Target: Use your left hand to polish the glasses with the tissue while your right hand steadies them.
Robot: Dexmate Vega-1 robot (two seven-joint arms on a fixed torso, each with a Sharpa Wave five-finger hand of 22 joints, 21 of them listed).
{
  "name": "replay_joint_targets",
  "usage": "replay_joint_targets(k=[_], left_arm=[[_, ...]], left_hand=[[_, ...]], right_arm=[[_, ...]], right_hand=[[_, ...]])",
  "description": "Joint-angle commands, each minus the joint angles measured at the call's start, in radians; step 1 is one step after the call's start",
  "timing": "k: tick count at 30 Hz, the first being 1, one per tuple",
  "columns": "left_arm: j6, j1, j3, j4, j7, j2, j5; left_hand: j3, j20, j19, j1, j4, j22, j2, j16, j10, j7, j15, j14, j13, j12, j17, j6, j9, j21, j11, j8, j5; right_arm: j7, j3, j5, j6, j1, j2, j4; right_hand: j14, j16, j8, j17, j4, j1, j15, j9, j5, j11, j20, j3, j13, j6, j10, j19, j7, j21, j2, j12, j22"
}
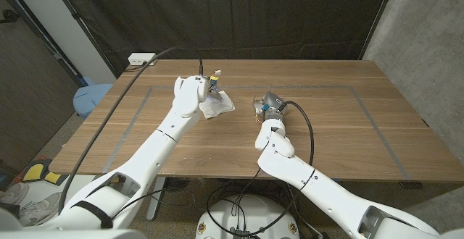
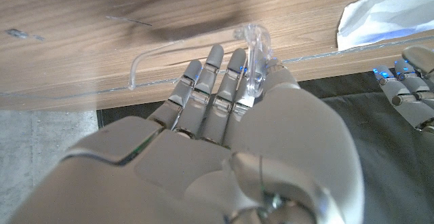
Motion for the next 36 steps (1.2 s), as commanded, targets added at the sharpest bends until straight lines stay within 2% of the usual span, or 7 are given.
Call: replay_joint_targets(k=[1, 5, 12, 18, 25, 30, 36], left_arm=[[0.012, 0.028, -0.037, -0.031, 0.057, -0.001, -0.071], [0.014, 0.038, -0.049, -0.043, 0.085, 0.001, -0.101], [0.015, 0.044, -0.057, -0.052, 0.118, 0.009, -0.14], [0.006, 0.063, -0.085, -0.064, 0.184, 0.008, -0.206], [0.007, 0.109, -0.108, -0.078, 0.383, 0.001, -0.237], [-0.027, 0.145, -0.147, -0.079, 0.531, -0.016, -0.317], [-0.095, 0.167, -0.193, -0.06, 0.659, -0.034, -0.437]], left_hand=[[-0.012, 0.006, -0.019, -0.012, 0.003, 0.002, -0.001, -0.002, -0.026, 0.004, 0.015, -0.045, -0.007, 0.003, -0.011, -0.032, -0.002, -0.018, 0.005, -0.001, 0.011], [-0.02, 0.006, -0.027, -0.024, 0.006, 0.002, -0.004, 0.001, -0.034, 0.001, 0.018, -0.064, -0.012, 0.007, -0.019, -0.061, -0.003, -0.028, 0.01, -0.002, 0.01], [-0.032, 0.011, -0.032, -0.041, 0.011, 0.002, -0.008, 0.005, -0.043, -0.001, 0.021, -0.078, -0.017, 0.011, -0.027, -0.084, -0.005, -0.04, 0.014, -0.001, 0.009], [-0.043, 0.013, -0.039, -0.06, 0.016, 0.003, -0.012, 0.007, -0.06, -0.003, 0.025, -0.094, -0.022, 0.01, -0.034, -0.101, -0.007, -0.05, 0.02, 0.001, 0.008], [-0.065, 0.032, -0.073, -0.099, 0.021, 0.003, -0.01, 0.001, -0.124, -0.041, 0.014, -0.16, -0.034, 0.003, -0.05, -0.144, -0.012, -0.084, 0.012, 0.001, 0.005], [-0.074, 0.03, -0.091, -0.116, 0.022, 0.003, -0.008, 0.004, -0.15, -0.074, 0.011, -0.182, -0.042, 0.004, -0.058, -0.165, -0.015, -0.102, 0.007, 0.001, 0.004], [-0.091, 0.036, -0.117, -0.154, 0.025, 0.003, 0.0, 0.002, -0.219, -0.103, 0.024, -0.243, -0.059, 0.0, -0.074, -0.228, -0.02, -0.135, 0.005, -0.003, 0.002]], right_arm=[[-0.016, 0.035, 0.058, 0.02, -0.024, -0.004, -0.034], [-0.015, 0.036, 0.064, 0.013, -0.022, -0.008, -0.041], [-0.001, 0.029, 0.072, 0.003, -0.009, -0.018, -0.047], [0.022, 0.019, 0.08, 0.012, 0.005, -0.039, -0.055], [-0.006, 0.021, 0.074, 0.043, 0.007, -0.041, -0.048], [-0.013, 0.055, 0.105, 0.093, -0.007, -0.044, -0.054], [-0.03, 0.075, 0.119, 0.143, -0.01, -0.051, -0.051]], right_hand=[[-0.027, -0.003, -0.035, 0.006, 0.005, -0.019, -0.084, -0.004, -0.01, 0.018, 0.013, 0.003, 0.003, -0.087, -0.051, -0.007, -0.014, 0.016, -0.003, -0.022, -0.003], [-0.091, -0.018, -0.11, 0.004, 0.009, -0.039, -0.052, -0.014, -0.024, 0.04, 0.019, 0.004, -0.004, -0.213, -0.14, -0.026, -0.014, 0.033, -0.003, -0.053, -0.011], [-0.188, -0.036, -0.207, -0.017, 0.01, -0.068, -0.009, -0.019, -0.041, 0.058, 0.039, -0.002, -0.032, -0.338, -0.264, -0.055, -0.007, 0.049, -0.015, -0.073, -0.021], [-0.298, -0.039, -0.293, -0.039, 0.034, -0.142, 0.039, -0.02, -0.056, 0.092, 0.073, -0.038, -0.056, -0.437, -0.366, -0.104, 0.01, 0.046, -0.046, -0.072, -0.032], [-0.381, -0.04, -0.324, -0.049, 0.073, -0.229, 0.065, -0.018, -0.065, 0.112, 0.074, -0.077, -0.066, -0.459, -0.418, -0.114, 0.016, 0.046, -0.06, -0.069, -0.037], [-0.521, -0.04, -0.353, -0.073, 0.135, -0.365, 0.107, -0.015, -0.093, 0.131, 0.123, -0.133, -0.078, -0.504, -0.516, -0.264, 0.015, -0.022, -0.066, -0.072, -0.049], [-0.597, -0.042, -0.361, -0.089, 0.151, -0.414, 0.119, -0.016, -0.104, 0.138, 0.139, -0.158, -0.082, -0.54, -0.56, -0.31, 0.012, -0.056, -0.078, -0.073, -0.055]])
